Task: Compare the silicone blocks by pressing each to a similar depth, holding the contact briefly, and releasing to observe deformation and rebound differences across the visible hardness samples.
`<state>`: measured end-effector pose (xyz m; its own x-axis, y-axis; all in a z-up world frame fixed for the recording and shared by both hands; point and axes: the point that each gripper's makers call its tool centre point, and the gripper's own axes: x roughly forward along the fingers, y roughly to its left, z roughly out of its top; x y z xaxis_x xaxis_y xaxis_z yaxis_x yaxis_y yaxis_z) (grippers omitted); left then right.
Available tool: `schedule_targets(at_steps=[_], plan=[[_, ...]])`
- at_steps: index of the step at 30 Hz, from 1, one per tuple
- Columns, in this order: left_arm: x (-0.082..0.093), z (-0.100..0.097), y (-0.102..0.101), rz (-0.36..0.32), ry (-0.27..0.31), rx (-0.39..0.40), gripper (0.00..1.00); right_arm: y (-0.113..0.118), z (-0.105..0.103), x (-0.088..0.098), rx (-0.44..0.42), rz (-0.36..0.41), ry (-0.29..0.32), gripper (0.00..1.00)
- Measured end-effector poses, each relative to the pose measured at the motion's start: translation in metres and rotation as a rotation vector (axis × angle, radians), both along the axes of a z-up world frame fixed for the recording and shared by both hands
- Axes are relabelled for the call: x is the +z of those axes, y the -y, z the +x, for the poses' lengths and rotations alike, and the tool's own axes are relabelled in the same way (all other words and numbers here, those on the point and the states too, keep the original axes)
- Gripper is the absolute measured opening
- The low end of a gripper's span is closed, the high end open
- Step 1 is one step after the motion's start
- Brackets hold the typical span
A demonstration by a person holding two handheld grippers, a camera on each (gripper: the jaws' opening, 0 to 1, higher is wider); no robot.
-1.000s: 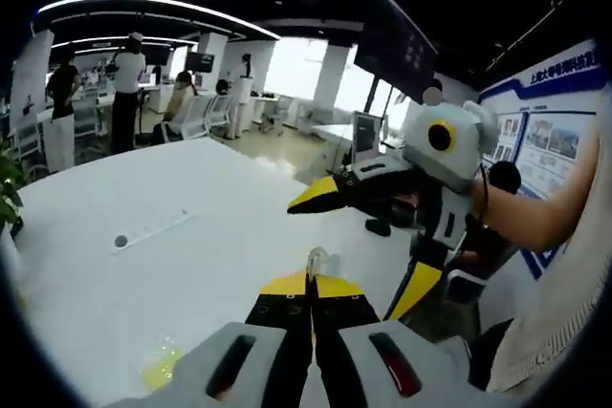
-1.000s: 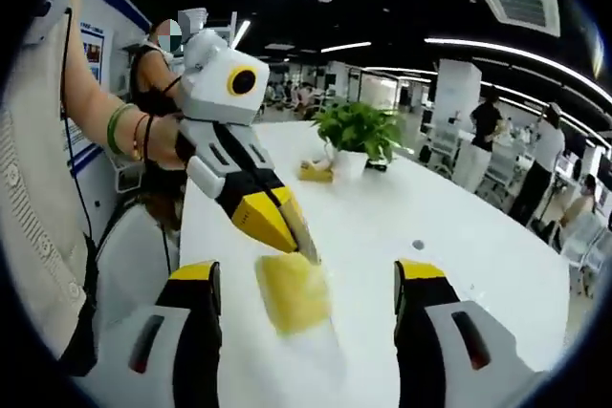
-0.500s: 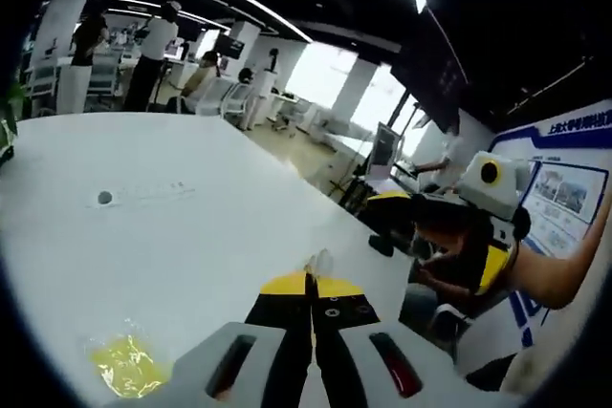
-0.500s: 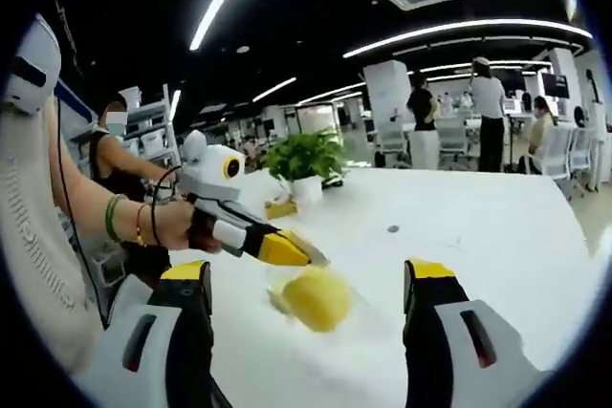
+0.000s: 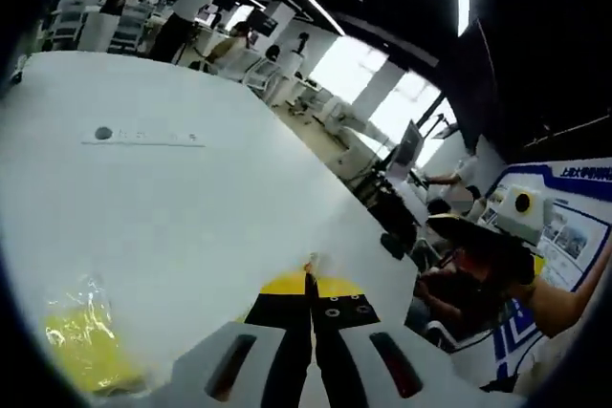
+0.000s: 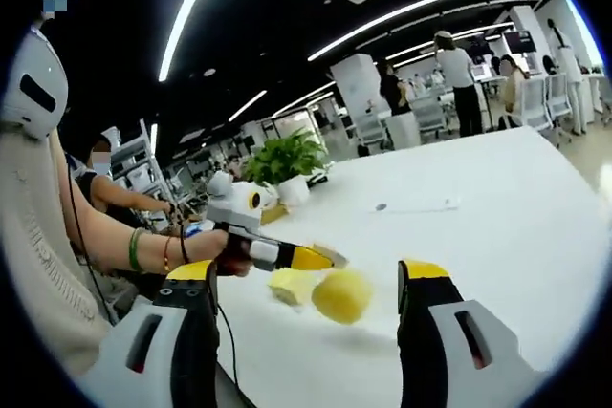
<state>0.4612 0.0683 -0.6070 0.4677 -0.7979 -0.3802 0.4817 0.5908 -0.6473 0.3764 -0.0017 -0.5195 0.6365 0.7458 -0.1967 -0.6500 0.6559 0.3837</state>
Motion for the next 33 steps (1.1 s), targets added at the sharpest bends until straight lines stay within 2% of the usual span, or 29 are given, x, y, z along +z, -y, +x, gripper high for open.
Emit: schedule_targets(at_steps=[2,5,9,10,13,19,26,33], plan=[[-0.007,0.010,-0.005,-0.012,-0.011,0.040,0.00,0.000,0.000,-0.003,-0.008,0.006,-0.010,0.71],[-0.018,0.022,-0.011,-0.065,-0.073,0.119,0.00,-0.002,-0.002,-0.009,0.000,0.008,-0.026,0.70],[-0.032,0.030,-0.017,-0.129,-0.141,0.197,0.00,0.000,-0.003,-0.018,0.002,-0.003,-0.045,0.69],[-0.039,0.034,-0.021,-0.118,-0.145,0.222,0.00,0.000,-0.003,-0.019,0.000,0.006,-0.054,0.69],[-0.053,0.039,-0.026,-0.152,-0.197,0.274,0.00,0.003,-0.001,-0.021,-0.011,0.001,-0.062,0.68],[-0.075,0.049,-0.034,-0.138,-0.233,0.307,0.00,0.005,0.002,-0.023,-0.011,0.001,-0.064,0.67],[-0.092,0.061,-0.040,-0.109,-0.266,0.306,0.00,0.003,0.000,-0.043,0.001,-0.021,-0.112,0.66],[-0.109,0.070,-0.038,-0.039,-0.276,0.285,0.00,0.003,-0.001,-0.050,0.002,-0.021,-0.136,0.65]])
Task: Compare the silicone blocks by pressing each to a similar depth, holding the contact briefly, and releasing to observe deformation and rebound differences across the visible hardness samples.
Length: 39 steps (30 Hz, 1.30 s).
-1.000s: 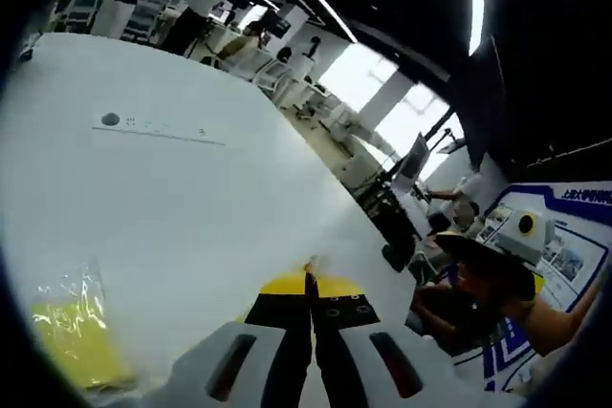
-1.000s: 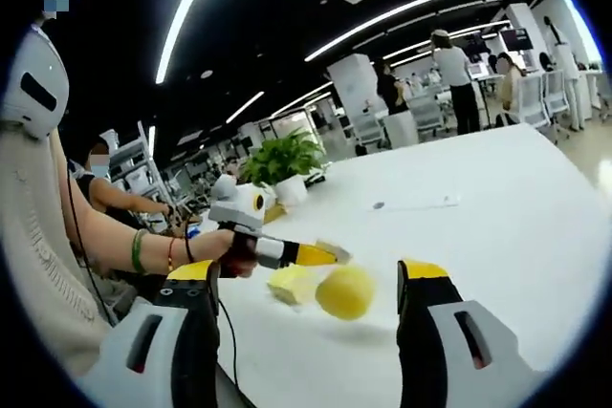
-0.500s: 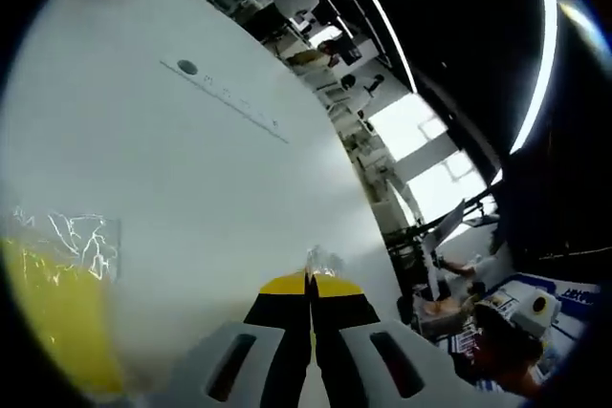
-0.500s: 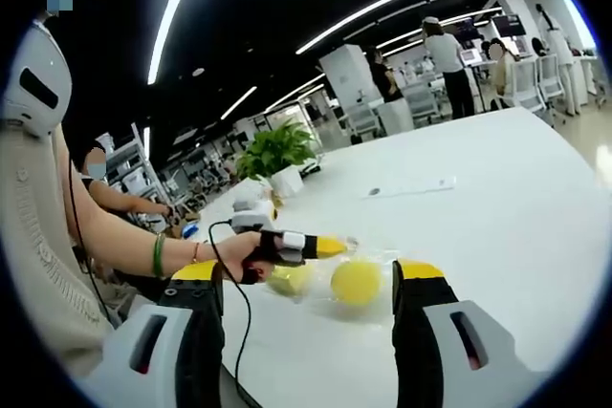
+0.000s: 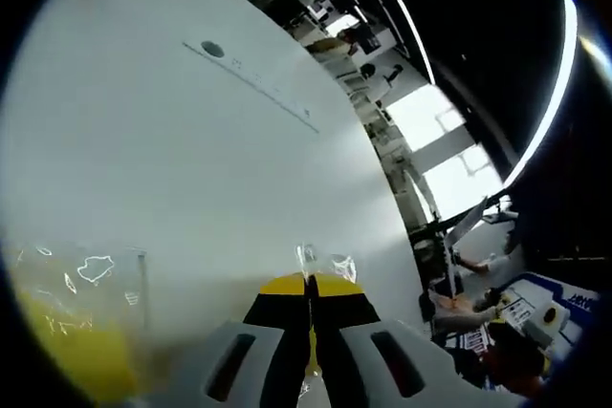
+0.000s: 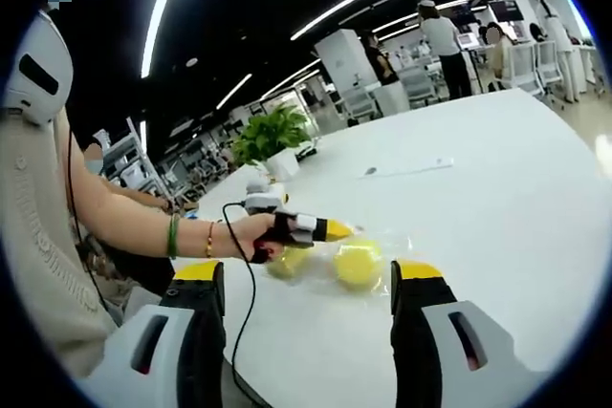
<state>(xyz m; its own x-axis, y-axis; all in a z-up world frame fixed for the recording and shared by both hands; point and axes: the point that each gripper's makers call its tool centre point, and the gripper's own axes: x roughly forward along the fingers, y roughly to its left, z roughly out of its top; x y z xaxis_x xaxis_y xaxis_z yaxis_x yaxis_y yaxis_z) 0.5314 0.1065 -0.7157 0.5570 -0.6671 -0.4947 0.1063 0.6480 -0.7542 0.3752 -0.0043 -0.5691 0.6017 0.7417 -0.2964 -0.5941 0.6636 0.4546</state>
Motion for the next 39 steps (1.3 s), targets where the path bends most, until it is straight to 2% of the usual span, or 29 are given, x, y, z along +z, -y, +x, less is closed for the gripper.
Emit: schedule_targets(at_steps=[4,12,14,21,22,27,31,34,37,39], plan=[[-0.013,-0.002,0.001,0.031,-0.020,-0.012,0.00,0.002,0.002,-0.001,0.000,-0.011,-0.001,0.64],[-0.020,-0.001,-0.003,0.068,0.000,-0.011,0.01,0.003,0.005,0.003,-0.003,-0.004,0.009,0.64],[-0.020,0.000,-0.004,0.103,0.041,-0.030,0.05,0.003,0.005,0.003,0.001,-0.007,0.010,0.64],[-0.015,-0.007,-0.003,0.170,0.074,-0.102,0.28,0.000,0.003,0.003,0.008,-0.004,0.009,0.64],[-0.013,-0.008,-0.003,0.197,0.100,-0.129,0.30,-0.001,0.002,0.003,0.011,-0.004,0.011,0.64],[-0.005,-0.016,-0.004,0.311,0.156,-0.225,0.34,-0.001,0.000,0.004,0.014,-0.015,0.016,0.64],[0.005,-0.018,-0.010,0.475,0.261,-0.323,0.39,-0.003,-0.002,0.006,0.016,-0.015,0.020,0.64],[0.016,-0.025,-0.009,0.526,0.319,-0.392,0.40,-0.004,-0.005,0.007,0.023,-0.020,0.022,0.64],[0.031,-0.031,-0.015,0.625,0.414,-0.479,0.41,-0.008,-0.009,0.012,0.030,-0.021,0.036,0.64],[0.043,-0.038,-0.018,0.652,0.461,-0.504,0.42,-0.012,-0.012,0.017,0.036,-0.022,0.048,0.64]])
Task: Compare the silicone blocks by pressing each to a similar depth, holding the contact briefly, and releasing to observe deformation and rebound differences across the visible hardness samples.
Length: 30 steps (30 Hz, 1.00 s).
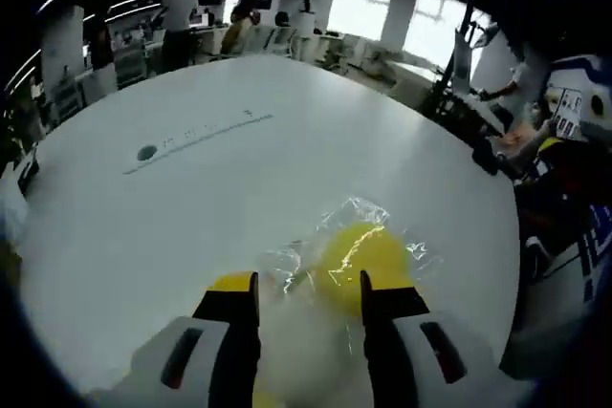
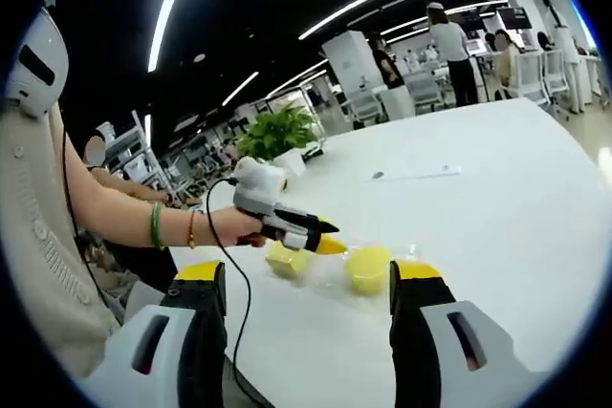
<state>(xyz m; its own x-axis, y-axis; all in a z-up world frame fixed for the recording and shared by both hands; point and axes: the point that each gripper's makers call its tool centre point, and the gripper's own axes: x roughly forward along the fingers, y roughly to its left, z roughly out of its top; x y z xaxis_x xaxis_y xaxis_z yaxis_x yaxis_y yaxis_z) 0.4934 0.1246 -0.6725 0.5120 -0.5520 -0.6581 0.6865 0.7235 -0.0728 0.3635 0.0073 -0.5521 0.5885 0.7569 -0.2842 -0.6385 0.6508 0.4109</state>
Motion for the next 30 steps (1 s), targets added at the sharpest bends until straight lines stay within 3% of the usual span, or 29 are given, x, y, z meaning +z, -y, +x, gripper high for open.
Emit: schedule_targets(at_steps=[3,6,15,24,26,30], plan=[[0.023,-0.010,-0.013,0.007,0.063,0.009,0.41,-0.008,-0.004,0.010,0.018,-0.004,0.023,0.64],[0.043,-0.019,-0.025,-0.051,0.080,0.044,0.42,-0.017,-0.006,0.025,0.038,-0.007,0.068,0.65],[0.096,-0.079,-0.087,-0.073,0.168,0.130,0.45,-0.042,-0.021,0.052,0.089,-0.019,0.134,0.68],[0.129,-0.138,-0.120,-0.122,0.218,0.144,0.55,-0.051,-0.043,0.061,0.113,-0.059,0.165,0.72],[0.134,-0.151,-0.122,-0.138,0.221,0.131,0.55,-0.051,-0.048,0.066,0.111,-0.071,0.201,0.73],[0.146,-0.178,-0.127,-0.186,0.242,0.105,0.59,-0.050,-0.060,0.077,0.097,-0.015,0.248,0.78]])
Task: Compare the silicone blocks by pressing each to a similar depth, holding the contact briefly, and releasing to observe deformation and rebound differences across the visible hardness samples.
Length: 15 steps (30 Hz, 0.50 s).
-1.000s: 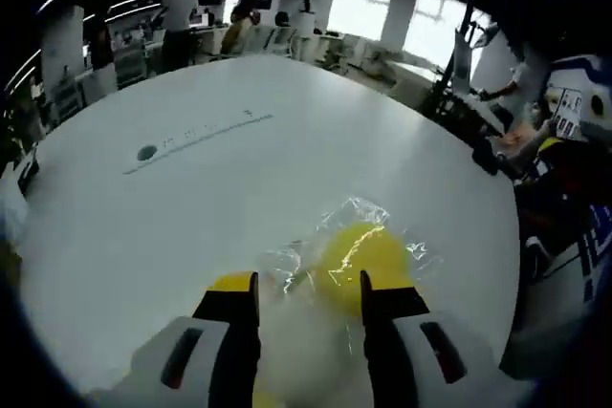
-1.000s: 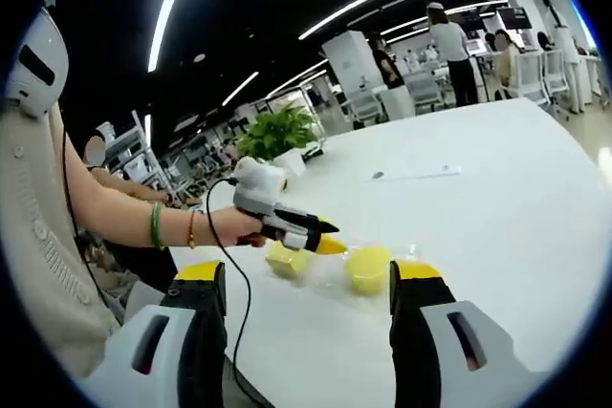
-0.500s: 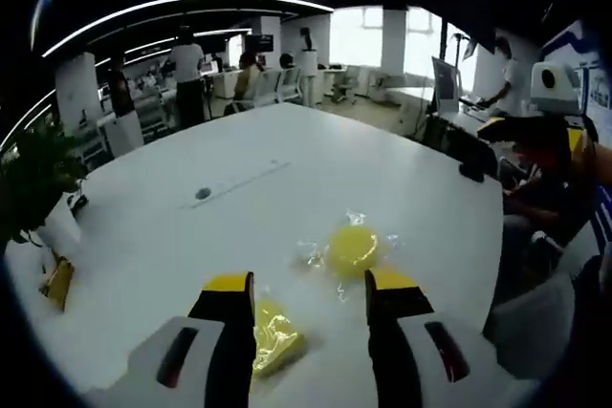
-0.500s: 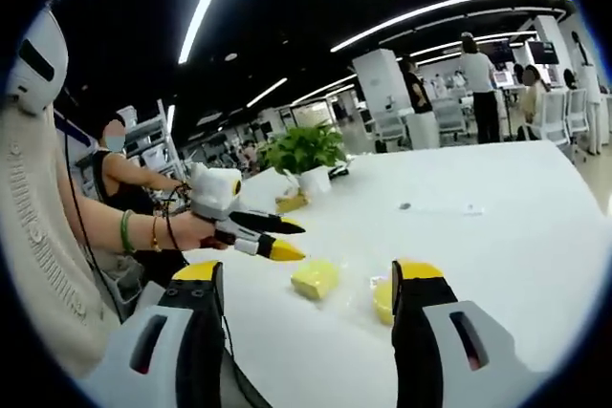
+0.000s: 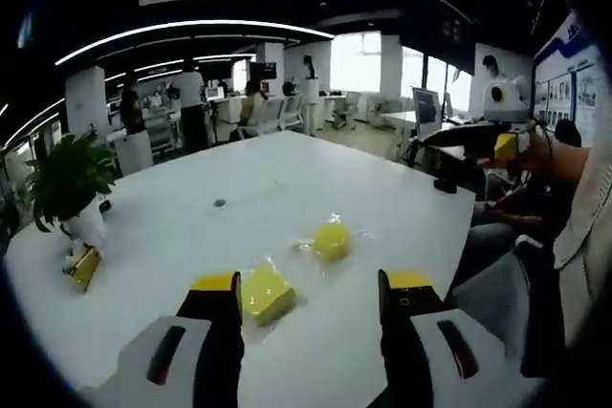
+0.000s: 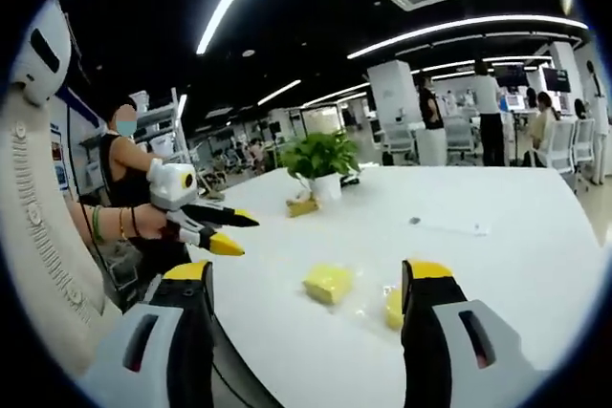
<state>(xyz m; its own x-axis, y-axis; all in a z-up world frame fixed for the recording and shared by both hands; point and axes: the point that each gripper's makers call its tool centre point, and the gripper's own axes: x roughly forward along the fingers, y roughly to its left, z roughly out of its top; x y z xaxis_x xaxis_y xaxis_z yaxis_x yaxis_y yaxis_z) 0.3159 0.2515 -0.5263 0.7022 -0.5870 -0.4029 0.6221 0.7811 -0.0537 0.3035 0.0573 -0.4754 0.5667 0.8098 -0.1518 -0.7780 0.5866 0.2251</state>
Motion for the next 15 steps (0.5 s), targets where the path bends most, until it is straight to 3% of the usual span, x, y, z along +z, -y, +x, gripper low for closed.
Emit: schedule_targets(at_steps=[6,10,15], plan=[[0.019,-0.025,-0.011,-0.129,0.040,-0.004,0.68,0.010,-0.013,-0.002,-0.034,0.029,0.009,0.78],[0.026,-0.032,-0.023,-0.249,0.050,0.036,0.71,0.014,-0.022,-0.013,-0.048,0.022,-0.029,0.78],[0.019,-0.037,-0.035,-0.256,0.038,0.071,0.75,0.020,-0.031,-0.027,-0.076,0.021,-0.064,0.80]])
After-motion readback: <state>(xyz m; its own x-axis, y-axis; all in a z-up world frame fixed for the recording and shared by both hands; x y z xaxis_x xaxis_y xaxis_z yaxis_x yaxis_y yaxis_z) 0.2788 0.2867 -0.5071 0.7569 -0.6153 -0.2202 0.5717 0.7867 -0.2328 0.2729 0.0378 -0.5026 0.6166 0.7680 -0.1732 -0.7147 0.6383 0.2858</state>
